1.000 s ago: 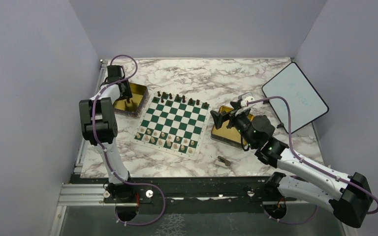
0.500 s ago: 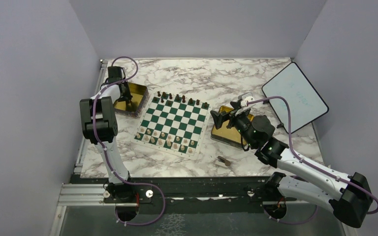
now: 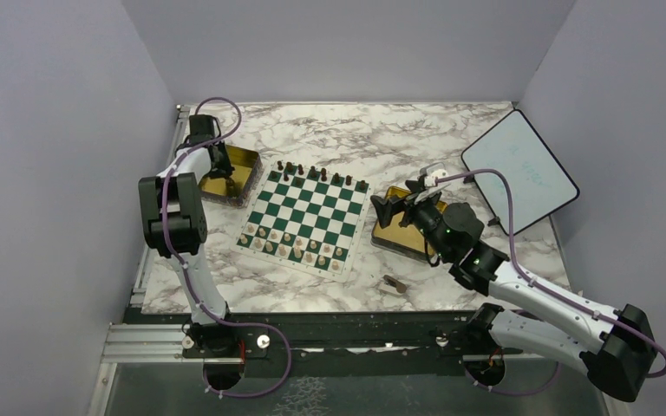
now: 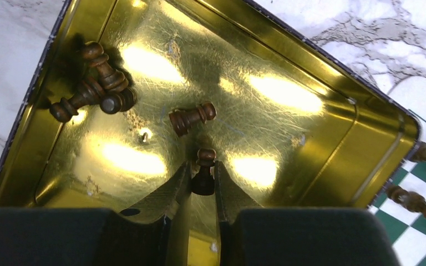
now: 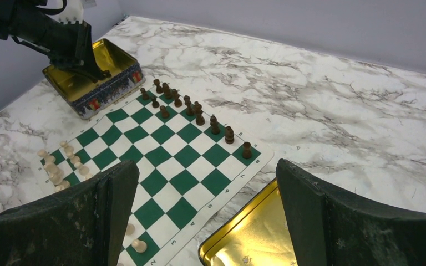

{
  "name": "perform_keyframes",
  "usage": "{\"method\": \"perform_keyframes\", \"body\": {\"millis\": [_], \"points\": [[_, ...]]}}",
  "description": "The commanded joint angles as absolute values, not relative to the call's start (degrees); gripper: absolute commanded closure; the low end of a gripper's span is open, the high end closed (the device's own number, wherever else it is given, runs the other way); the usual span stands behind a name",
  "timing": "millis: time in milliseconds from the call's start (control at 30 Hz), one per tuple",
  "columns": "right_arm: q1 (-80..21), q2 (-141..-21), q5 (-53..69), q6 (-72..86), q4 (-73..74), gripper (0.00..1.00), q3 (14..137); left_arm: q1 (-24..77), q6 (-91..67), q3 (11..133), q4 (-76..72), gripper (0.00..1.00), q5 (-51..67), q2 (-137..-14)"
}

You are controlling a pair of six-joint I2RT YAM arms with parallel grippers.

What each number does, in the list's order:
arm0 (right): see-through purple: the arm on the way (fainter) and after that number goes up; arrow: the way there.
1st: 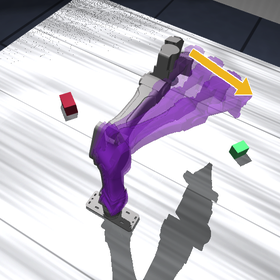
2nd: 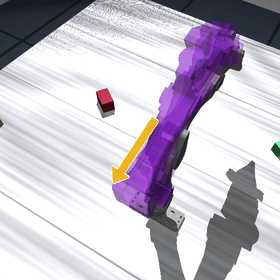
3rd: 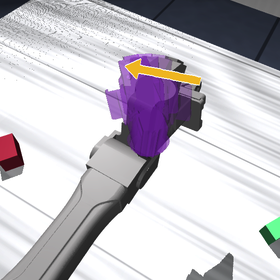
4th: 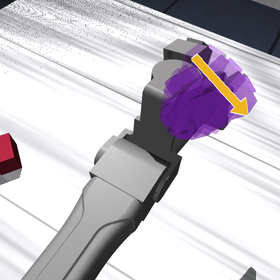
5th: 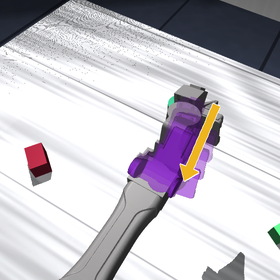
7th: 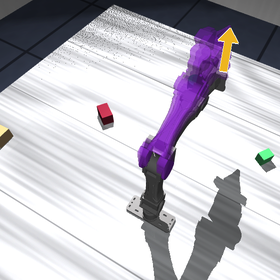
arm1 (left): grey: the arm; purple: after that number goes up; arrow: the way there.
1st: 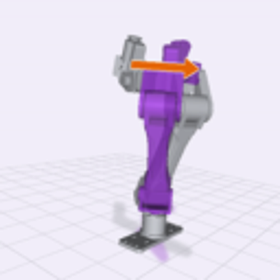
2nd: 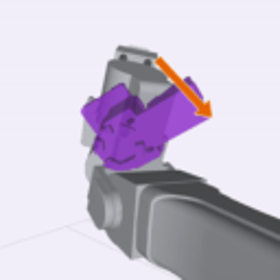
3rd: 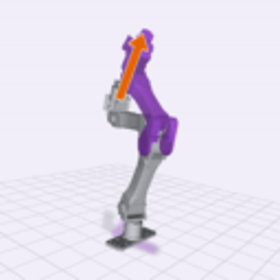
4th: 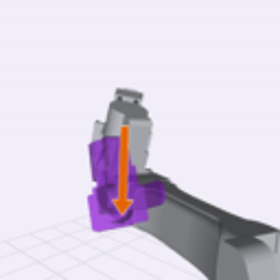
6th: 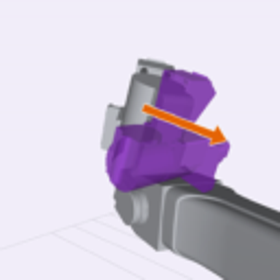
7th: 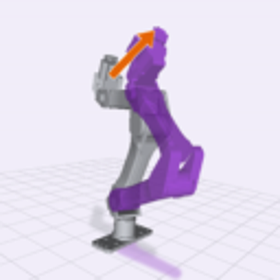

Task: Set up the chess pieces on the board
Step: Pick up the chess piece from the storage box.

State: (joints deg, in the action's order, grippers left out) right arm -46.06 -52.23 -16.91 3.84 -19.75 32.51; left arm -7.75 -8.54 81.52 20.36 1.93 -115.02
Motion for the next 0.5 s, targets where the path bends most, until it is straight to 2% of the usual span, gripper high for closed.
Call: {"method": "perform_keyframes", "body": {"millis": [0,467], "points": [[-46.36,-53.09,-17.69,6.54,-16.12,0.00,35.84,-7.23,-10.44,81.60,22.96,0.85,4.35,-109.35],[-46.24,-53.90,-15.92,15.65,-8.92,0.00,40.94,-5.61,-12.37,77.48,23.33,0.86,11.55,-96.74]]}}
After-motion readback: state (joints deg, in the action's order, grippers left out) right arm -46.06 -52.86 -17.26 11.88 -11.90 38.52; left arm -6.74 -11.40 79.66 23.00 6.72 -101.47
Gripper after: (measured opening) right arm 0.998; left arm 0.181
